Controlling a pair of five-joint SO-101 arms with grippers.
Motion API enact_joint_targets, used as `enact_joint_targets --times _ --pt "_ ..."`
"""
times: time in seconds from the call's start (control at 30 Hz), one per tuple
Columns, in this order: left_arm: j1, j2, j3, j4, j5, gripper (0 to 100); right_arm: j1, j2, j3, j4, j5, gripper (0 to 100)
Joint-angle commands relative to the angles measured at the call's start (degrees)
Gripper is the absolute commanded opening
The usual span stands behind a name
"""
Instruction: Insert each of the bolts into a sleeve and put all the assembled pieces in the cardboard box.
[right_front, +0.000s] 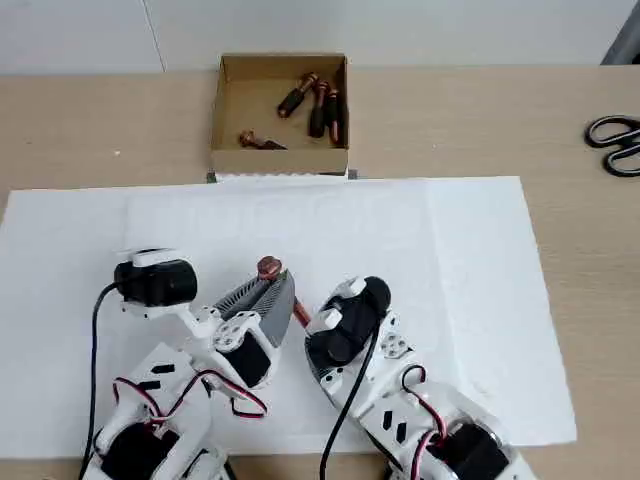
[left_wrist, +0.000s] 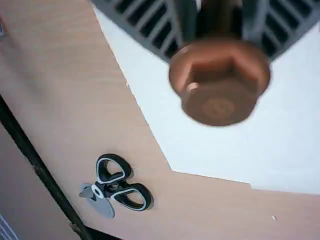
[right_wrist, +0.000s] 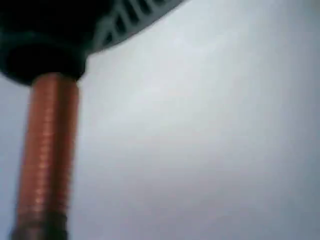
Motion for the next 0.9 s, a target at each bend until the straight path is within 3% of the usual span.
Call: enact_joint_targets --times 0.0,0.67,0.87 --pt "0.88 -0.62 -0.31 -1.67 0.44 1 -0.31 0.04 -0.35 -1.19 0.7 0.4" --pt "3.08 -0.62 3.47 -1.85 0.44 1 -0.92 -0.04 -0.35 -1.19 0.7 0.4" --pt "2.99 -0.62 5.58 -6.68 0.35 1 -2.42 -0.04 -0.35 -1.19 0.7 0.4"
